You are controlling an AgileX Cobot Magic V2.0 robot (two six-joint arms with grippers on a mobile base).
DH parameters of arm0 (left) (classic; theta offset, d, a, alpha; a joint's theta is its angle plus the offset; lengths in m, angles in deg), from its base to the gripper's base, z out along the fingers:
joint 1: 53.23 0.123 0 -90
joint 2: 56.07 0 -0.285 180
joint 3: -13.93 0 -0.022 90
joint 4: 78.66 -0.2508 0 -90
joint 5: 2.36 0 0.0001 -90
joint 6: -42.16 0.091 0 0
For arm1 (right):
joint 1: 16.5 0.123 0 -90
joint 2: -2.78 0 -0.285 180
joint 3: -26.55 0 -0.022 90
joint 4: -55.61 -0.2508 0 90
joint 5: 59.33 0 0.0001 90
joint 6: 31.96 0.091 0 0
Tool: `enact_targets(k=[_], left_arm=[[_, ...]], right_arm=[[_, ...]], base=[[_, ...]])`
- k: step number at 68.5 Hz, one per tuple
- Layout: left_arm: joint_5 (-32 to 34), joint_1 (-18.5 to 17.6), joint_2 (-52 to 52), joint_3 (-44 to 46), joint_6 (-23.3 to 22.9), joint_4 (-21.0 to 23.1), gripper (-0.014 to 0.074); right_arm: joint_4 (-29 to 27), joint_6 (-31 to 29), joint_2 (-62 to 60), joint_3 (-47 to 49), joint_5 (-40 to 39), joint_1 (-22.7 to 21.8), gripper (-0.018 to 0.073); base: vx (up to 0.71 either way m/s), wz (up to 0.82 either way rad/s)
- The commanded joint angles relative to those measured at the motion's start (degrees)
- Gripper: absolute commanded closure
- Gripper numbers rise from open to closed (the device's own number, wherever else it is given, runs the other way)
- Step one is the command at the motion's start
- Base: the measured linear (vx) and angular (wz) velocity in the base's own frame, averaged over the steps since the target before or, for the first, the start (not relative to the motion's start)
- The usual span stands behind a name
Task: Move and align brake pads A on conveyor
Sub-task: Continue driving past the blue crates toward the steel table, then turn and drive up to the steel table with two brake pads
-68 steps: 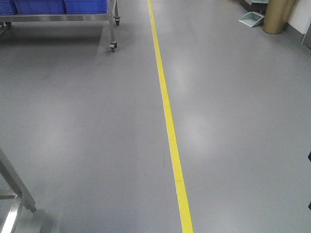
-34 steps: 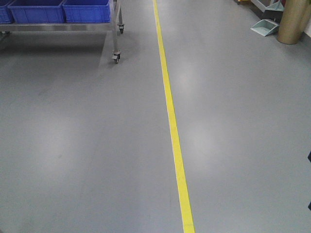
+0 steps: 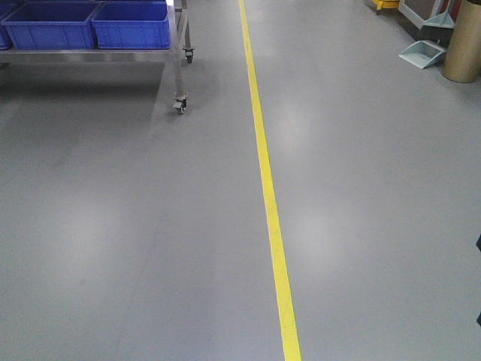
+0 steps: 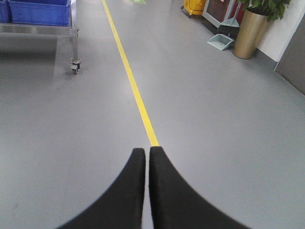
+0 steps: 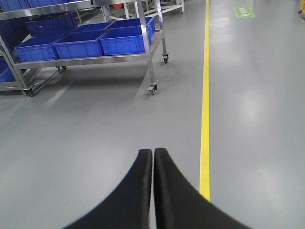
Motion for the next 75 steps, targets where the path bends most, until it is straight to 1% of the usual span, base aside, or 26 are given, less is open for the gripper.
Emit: enact_targets(k=[1,25,50,61,75], left_arm=[[4.3,-0.2,0.4,1.5,-0.1,-0.1,0.0603],[4.3,-0.2,0.4,1.5,-0.1,-0.1,0.0603],[4.3,-0.2,0.4,1.5,-0.1,-0.1,0.0603],[4.3,-0.2,0.4,1.5,-0.1,-0.1,0.0603],[4.3,-0.2,0.4,1.5,-0.1,-0.1,0.0603]], right_arm=[[0.7,-0.3,0.4,1.6,-4.2,-0.1,0.0568],[0.7,-0.3,0.4,1.6,-4.2,-0.1,0.0568],[0.7,-0.3,0.4,1.6,-4.2,-0.1,0.0568],[0.7,-0.3,0.4,1.6,-4.2,-0.1,0.0568],[0.7,-0.3,0.4,1.6,-4.2,-0.1,0.0568]], base=[[0.36,0.06],[0.31,0.07],[0.20,0.07],[0.12,0.32],[0.10,0.53]])
